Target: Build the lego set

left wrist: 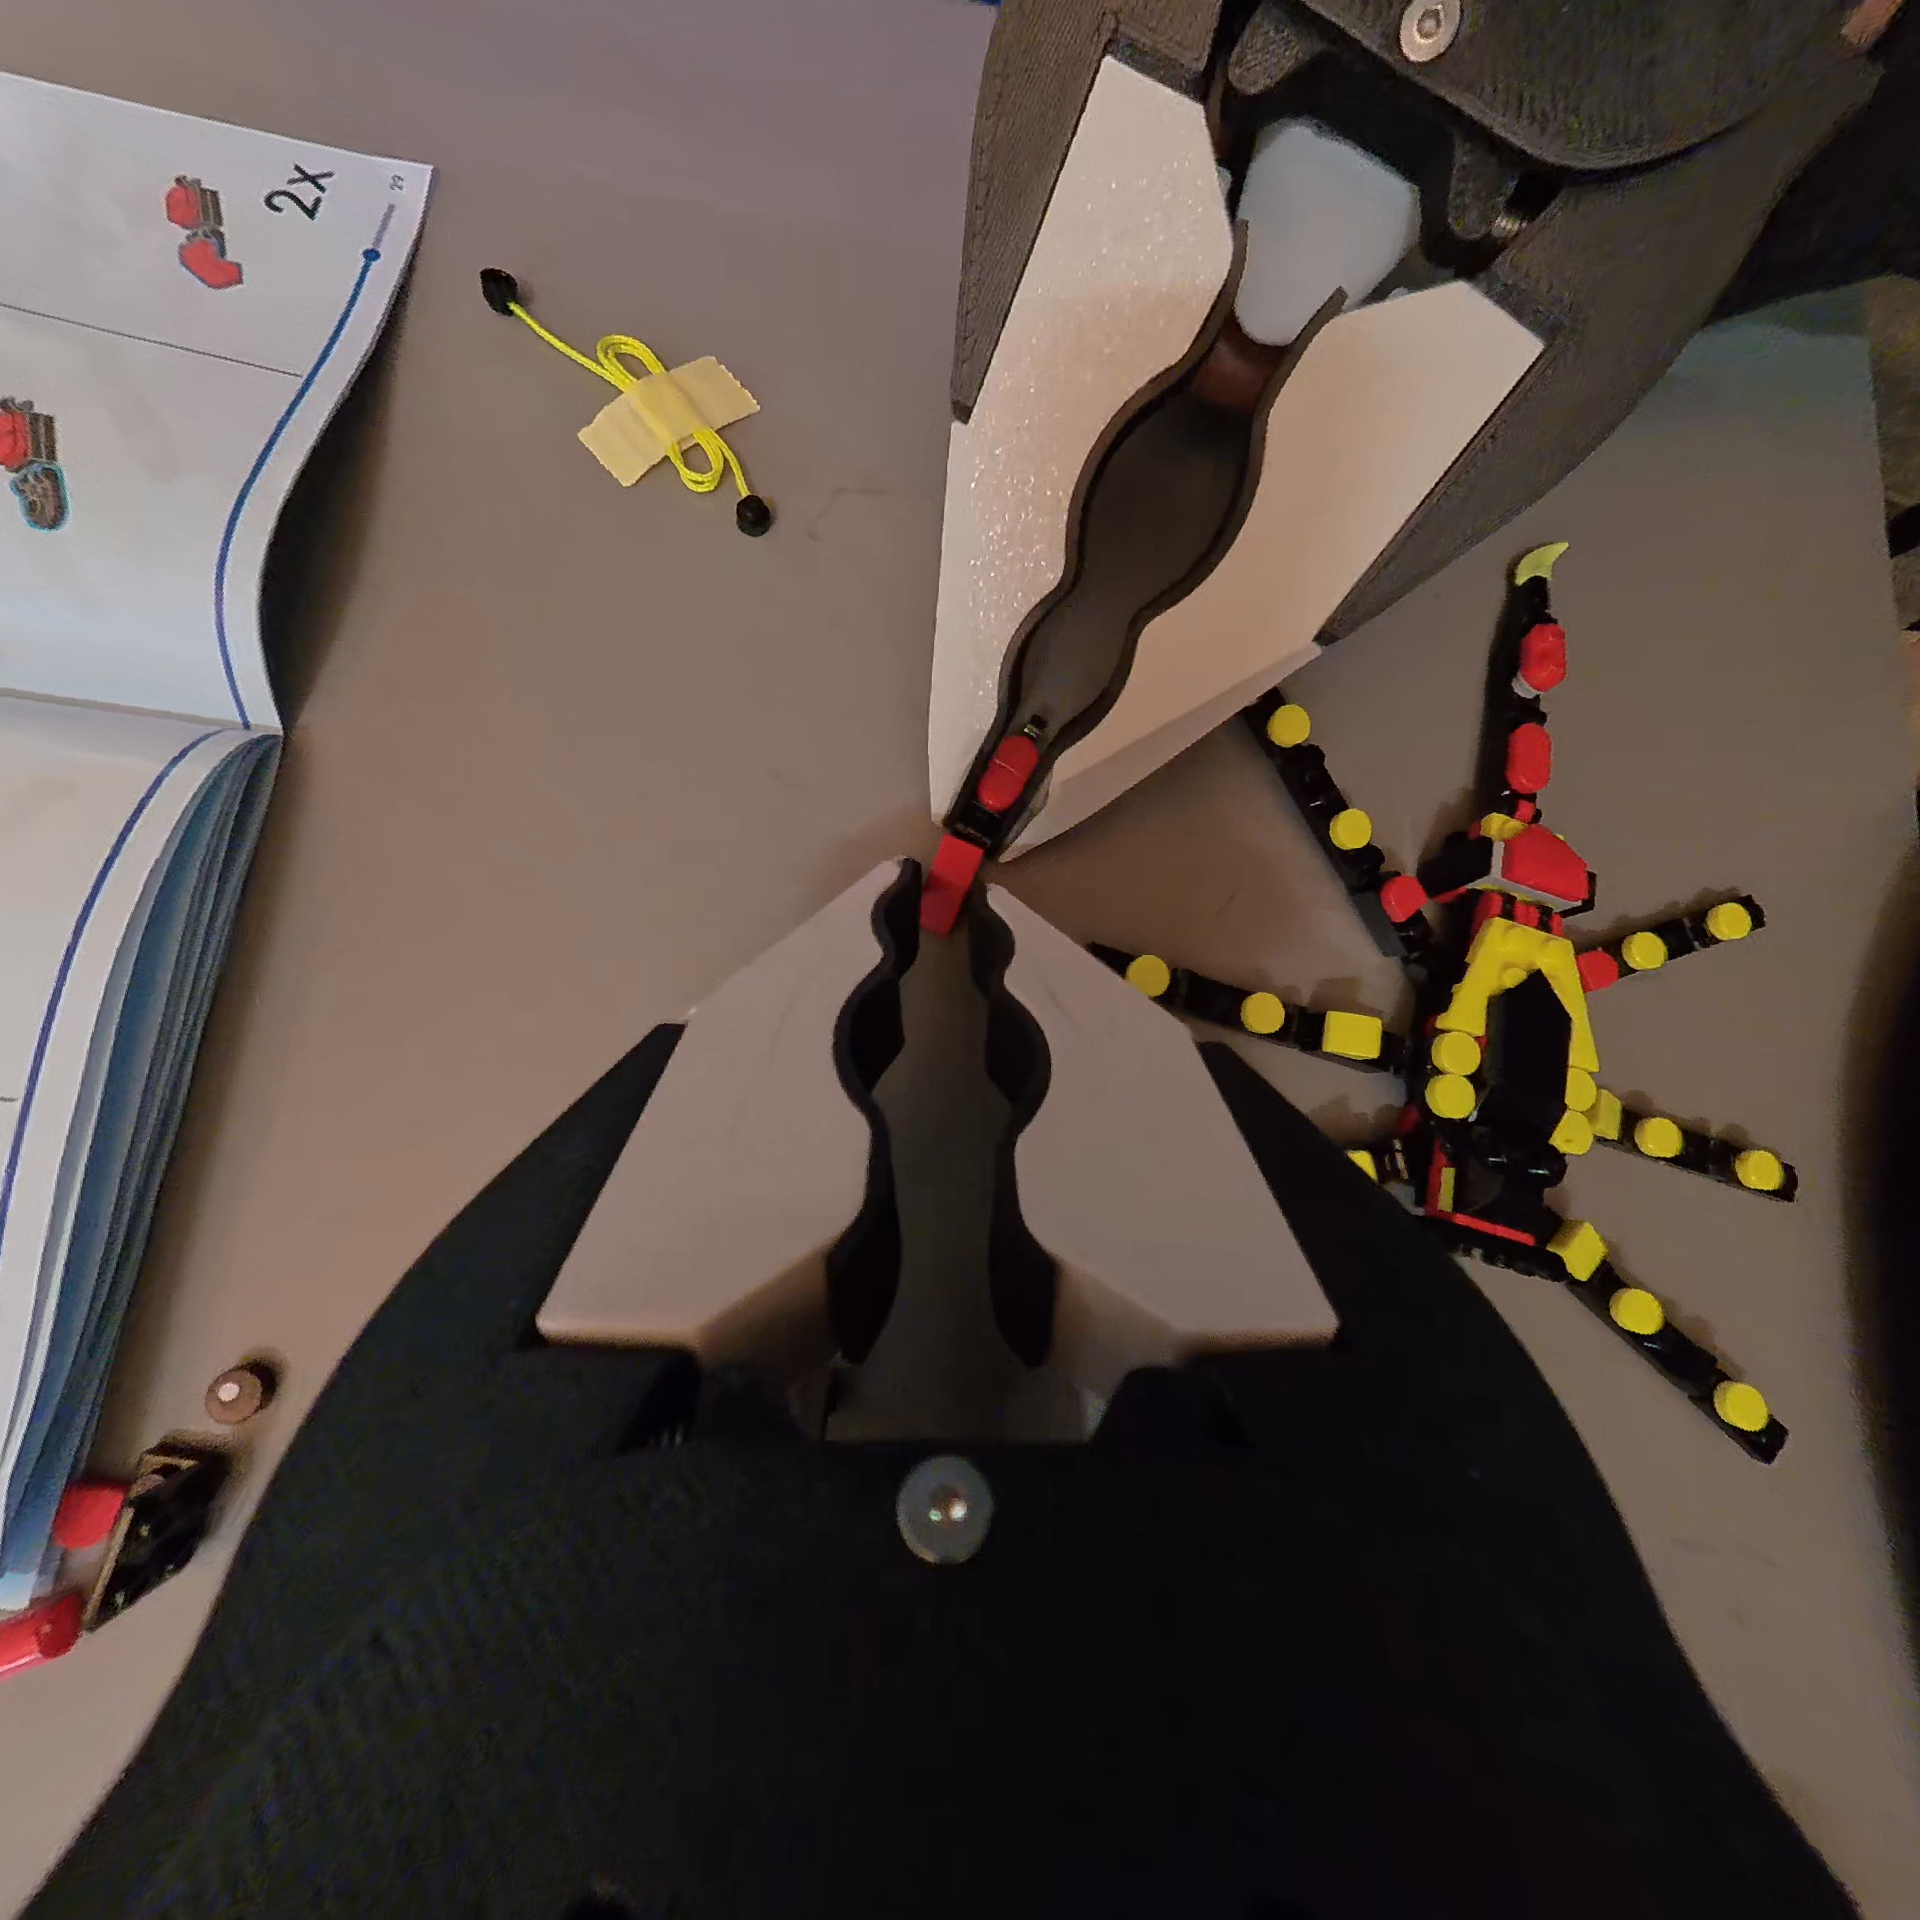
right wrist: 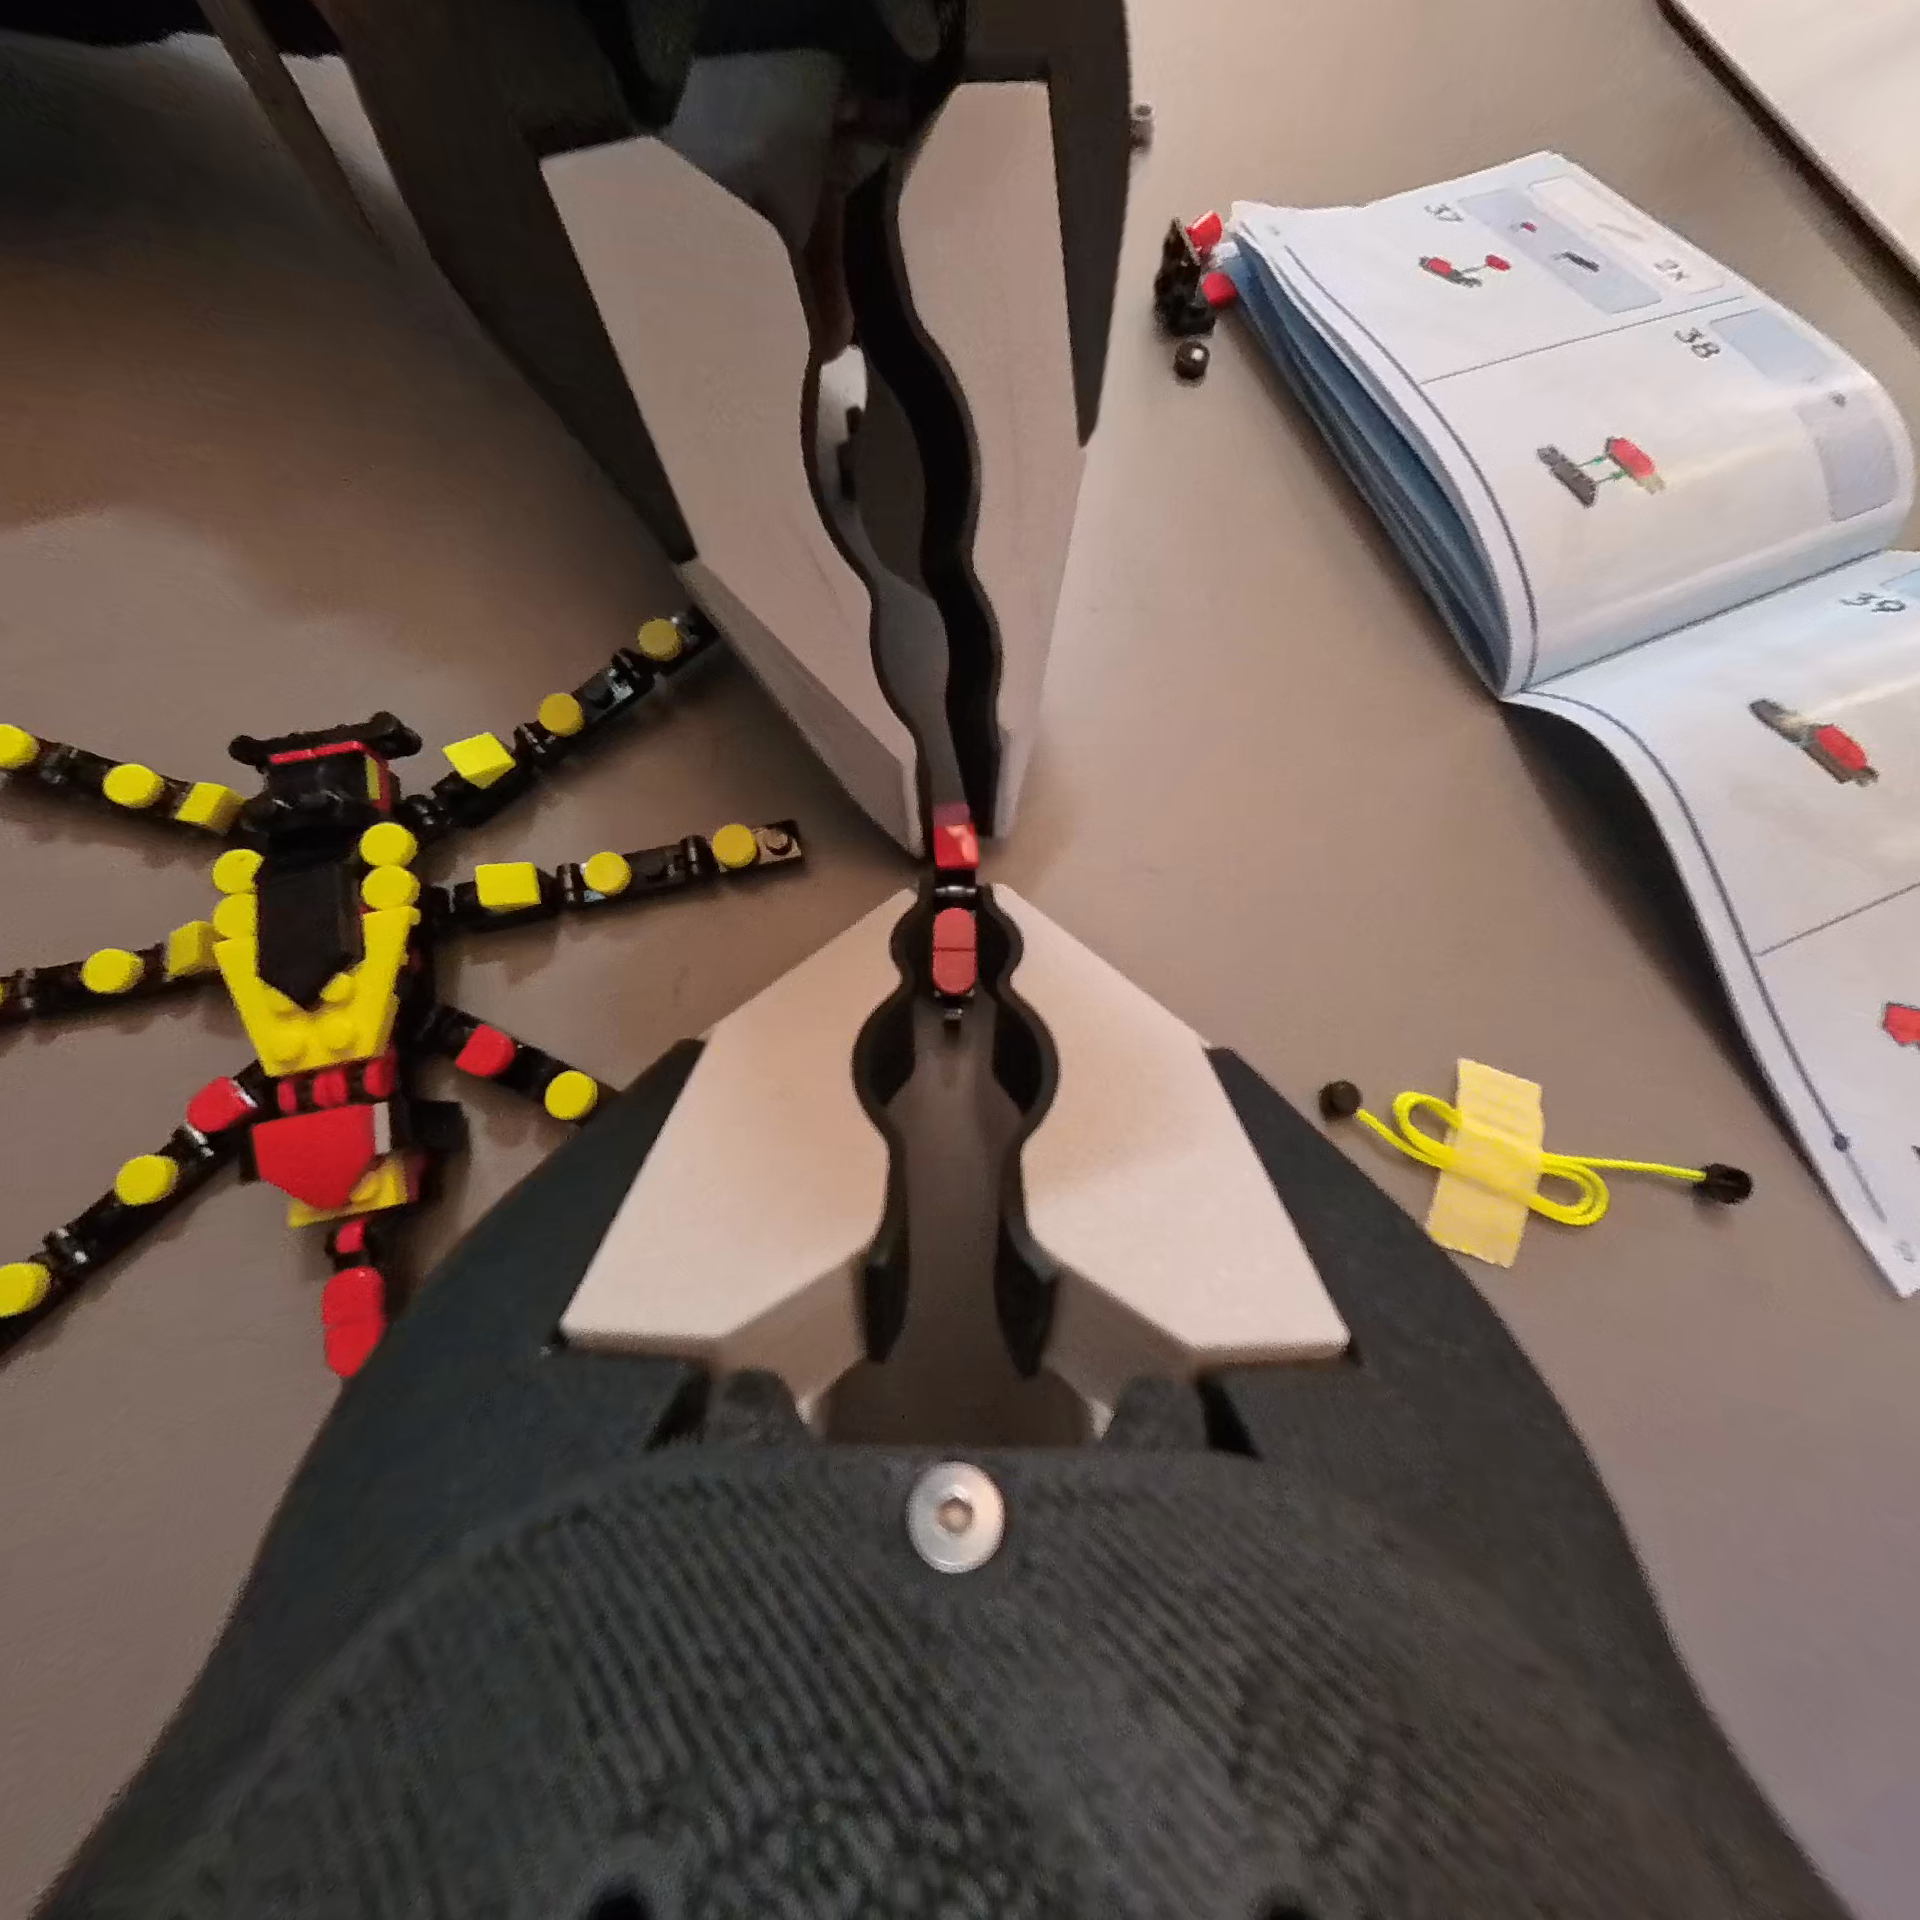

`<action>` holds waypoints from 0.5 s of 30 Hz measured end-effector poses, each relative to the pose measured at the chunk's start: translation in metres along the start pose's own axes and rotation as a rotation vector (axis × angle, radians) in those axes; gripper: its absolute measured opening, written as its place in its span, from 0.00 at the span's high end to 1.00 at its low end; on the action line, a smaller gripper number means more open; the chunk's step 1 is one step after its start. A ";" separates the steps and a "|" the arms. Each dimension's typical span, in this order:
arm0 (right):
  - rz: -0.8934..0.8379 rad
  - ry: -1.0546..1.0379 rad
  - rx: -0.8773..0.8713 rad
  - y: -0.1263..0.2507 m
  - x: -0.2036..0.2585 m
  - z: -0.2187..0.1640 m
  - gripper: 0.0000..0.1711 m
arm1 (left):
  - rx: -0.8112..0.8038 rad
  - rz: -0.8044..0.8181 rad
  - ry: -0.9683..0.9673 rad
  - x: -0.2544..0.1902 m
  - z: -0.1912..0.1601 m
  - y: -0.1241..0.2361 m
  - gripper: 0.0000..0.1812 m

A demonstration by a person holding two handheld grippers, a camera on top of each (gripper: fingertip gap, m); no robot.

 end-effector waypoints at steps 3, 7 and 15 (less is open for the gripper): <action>0.029 -0.027 -0.024 0.003 0.002 0.003 0.96 | -0.013 -0.034 0.029 -0.002 0.001 0.004 0.97; 0.043 -0.046 -0.039 0.008 0.003 0.004 0.96 | -0.025 -0.086 0.092 -0.003 0.002 0.009 0.96; 0.140 -0.148 -0.120 0.023 0.015 0.015 0.97 | -0.167 -0.369 0.379 -0.011 0.015 0.038 0.97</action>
Point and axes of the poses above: each gripper's, where its closed fingertips meet, y back along the fingers, z out of its top, x = y × z across the jaws, the point moved 3 cm from there along y, back along the fingers, and after that the axes turned 12 degrees about z, right-handed, at the moved point
